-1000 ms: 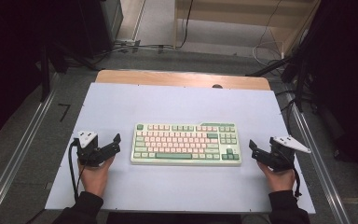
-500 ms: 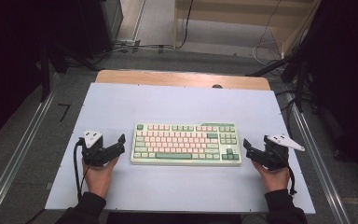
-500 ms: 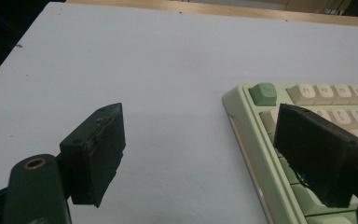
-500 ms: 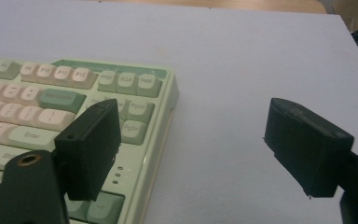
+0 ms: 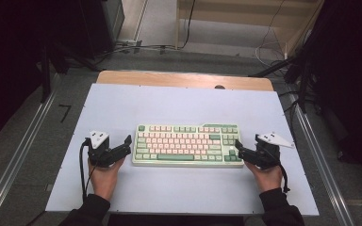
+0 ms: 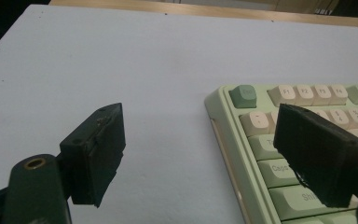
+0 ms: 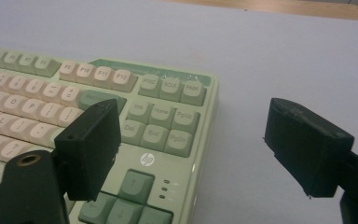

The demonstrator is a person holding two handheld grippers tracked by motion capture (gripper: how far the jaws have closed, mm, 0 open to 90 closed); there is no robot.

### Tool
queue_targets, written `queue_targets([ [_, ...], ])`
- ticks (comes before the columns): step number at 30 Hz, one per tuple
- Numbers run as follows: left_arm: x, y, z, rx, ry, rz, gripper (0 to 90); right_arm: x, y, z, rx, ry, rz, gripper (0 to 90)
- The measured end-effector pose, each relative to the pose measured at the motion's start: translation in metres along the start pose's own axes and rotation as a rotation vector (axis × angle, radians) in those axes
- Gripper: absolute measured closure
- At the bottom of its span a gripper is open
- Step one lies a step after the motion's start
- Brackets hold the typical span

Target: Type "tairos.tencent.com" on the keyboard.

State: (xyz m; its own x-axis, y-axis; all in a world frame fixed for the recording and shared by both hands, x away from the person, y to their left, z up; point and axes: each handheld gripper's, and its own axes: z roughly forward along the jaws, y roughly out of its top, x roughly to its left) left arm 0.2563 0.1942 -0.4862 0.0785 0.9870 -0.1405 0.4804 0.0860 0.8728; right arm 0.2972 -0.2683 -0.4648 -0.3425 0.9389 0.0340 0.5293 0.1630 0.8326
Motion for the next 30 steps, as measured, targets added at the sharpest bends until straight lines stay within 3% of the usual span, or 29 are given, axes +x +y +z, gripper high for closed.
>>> queue_targets([
  [7, -0.008, 0.000, 0.002, -0.003, -0.013, 0.021, 18.3, 0.010, 0.004, 0.003, -0.013, 0.029, -0.022, 19.5],
  [19, -0.019, 0.001, 0.004, -0.018, -0.036, 0.029, 18.7, 0.016, 0.009, 0.006, -0.025, 0.034, -0.036, 22.3],
  [30, -0.025, 0.003, 0.007, -0.019, -0.056, 0.026, 19.4, 0.025, 0.013, 0.015, 0.007, 0.105, -0.036, 22.2],
])
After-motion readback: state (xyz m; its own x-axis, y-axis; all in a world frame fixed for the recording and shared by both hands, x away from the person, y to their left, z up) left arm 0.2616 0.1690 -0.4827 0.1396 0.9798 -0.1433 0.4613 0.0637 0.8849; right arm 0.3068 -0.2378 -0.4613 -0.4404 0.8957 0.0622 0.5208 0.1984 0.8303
